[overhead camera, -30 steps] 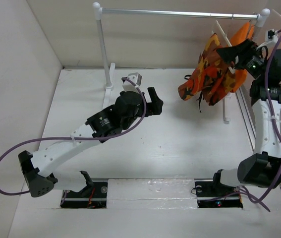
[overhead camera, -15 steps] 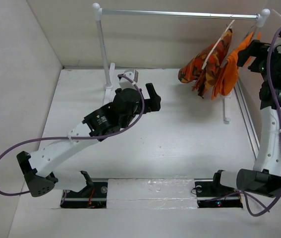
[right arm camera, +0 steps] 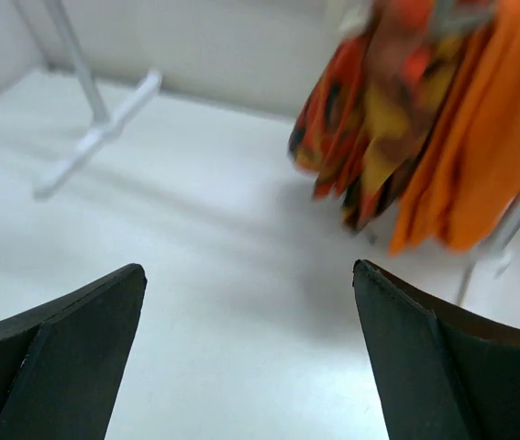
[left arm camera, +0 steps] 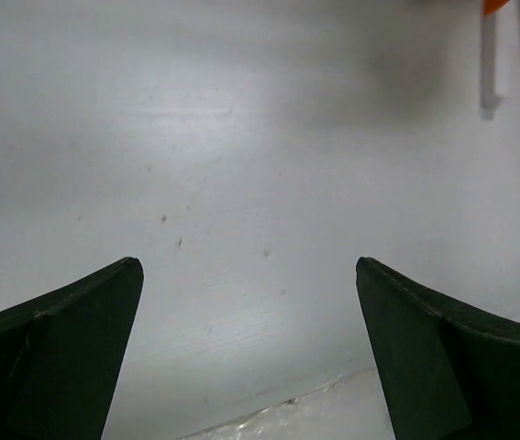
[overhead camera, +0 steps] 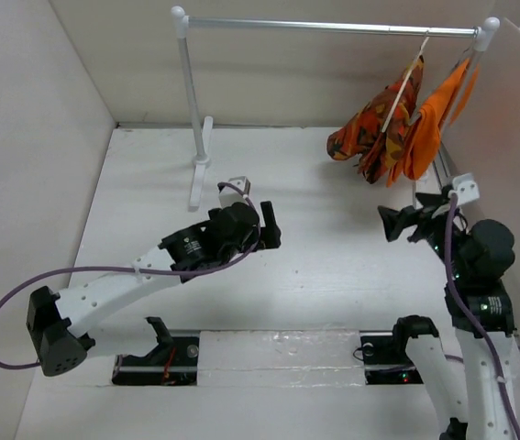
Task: Place the trousers on the hanger
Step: Reset both arms
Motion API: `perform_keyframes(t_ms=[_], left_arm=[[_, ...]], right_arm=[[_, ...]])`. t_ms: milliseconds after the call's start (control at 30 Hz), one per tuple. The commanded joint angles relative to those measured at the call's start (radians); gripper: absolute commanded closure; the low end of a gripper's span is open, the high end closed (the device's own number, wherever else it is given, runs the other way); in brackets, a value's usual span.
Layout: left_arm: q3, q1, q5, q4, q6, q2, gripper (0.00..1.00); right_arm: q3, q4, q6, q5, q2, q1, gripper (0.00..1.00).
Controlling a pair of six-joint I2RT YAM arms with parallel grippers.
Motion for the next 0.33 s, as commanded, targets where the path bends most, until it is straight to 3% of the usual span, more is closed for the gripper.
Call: perform_keyframes(t_ms=[0, 133, 300], left_arm=[[-0.110, 0.000, 0.118, 0.021, -0.099, -0.038, 0.01], [-0.226, 0.000, 0.185, 0.091, -0.105, -0.065, 0.01], [-0.231, 0.000, 0.196, 0.144, -0.101, -0.079, 0.01]], right_arm=[[-0.169, -0.150, -0.011, -0.020, -0.097, 0.038, 0.00], [-0.274, -0.261, -0.036, 0.003, -0.227, 0.038, 0.00], [-0.274, -0.257, -0.040, -0.021, -0.217, 0.038, 0.00]])
